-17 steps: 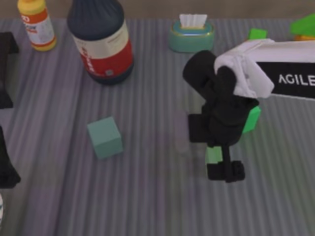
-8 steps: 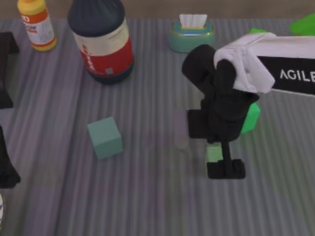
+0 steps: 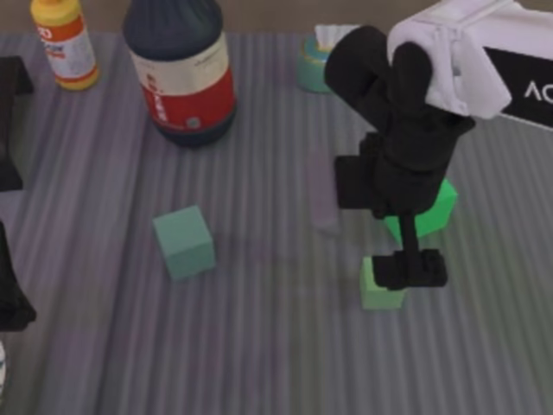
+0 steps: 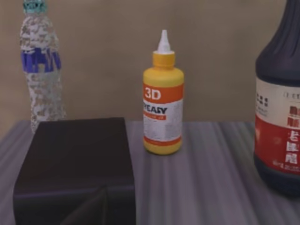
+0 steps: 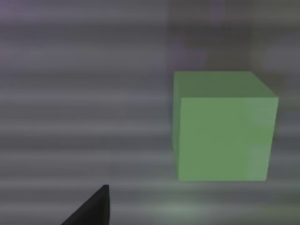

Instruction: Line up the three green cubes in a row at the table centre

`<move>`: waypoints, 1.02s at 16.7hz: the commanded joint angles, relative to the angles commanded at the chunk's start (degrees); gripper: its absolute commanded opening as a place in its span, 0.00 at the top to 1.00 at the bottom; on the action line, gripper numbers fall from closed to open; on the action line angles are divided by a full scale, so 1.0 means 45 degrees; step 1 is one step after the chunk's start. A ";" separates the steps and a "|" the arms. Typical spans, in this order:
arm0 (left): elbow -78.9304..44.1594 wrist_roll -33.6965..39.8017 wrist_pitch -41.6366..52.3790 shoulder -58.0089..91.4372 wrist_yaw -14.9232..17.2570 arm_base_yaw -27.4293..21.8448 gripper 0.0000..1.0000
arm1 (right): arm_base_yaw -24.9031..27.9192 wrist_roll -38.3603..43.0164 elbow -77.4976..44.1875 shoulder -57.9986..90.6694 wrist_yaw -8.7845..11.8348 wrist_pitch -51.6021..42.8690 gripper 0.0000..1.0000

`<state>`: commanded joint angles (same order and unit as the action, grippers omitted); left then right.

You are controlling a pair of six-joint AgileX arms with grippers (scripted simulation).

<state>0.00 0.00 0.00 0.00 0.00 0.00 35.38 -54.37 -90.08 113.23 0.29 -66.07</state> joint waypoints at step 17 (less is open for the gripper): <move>-1.0462 -0.4815 0.7535 1.3182 0.0010 -0.2791 0.00 | -0.4516 0.5459 0.9530 -1.2715 0.0721 0.7509 0.00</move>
<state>-47.08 -21.67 33.91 59.32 0.05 -12.56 15.06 -29.81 -47.19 56.02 3.53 -32.28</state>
